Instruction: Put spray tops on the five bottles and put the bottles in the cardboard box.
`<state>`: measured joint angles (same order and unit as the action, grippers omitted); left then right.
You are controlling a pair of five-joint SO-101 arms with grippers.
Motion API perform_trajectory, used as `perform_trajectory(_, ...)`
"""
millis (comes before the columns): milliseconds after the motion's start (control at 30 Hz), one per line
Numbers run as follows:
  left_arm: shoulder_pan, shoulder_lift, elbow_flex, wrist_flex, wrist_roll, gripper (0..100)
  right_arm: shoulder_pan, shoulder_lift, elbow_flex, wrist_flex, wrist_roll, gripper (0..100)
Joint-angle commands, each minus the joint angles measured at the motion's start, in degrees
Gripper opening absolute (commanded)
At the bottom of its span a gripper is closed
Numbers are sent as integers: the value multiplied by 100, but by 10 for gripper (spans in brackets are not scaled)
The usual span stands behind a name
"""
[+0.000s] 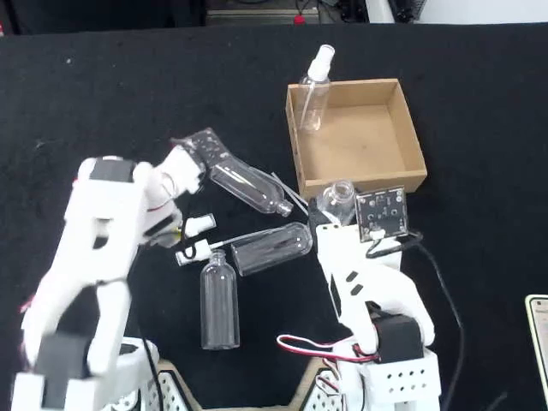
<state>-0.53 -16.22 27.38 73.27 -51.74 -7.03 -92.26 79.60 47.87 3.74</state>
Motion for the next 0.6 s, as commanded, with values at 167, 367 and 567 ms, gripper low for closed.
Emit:
perform_trajectory(167, 31, 1574, -1719, 378, -396, 218, -62, -101, -40, 0, -26, 18)
perform_trajectory(367, 127, 2374, -2193, 730, -492, 218, -53, -101, -40, -9, -26, 18)
perform_trajectory(567, 585, 2681, -2193, 721, -466, 218, -53, -101, -40, 0, -18, 18)
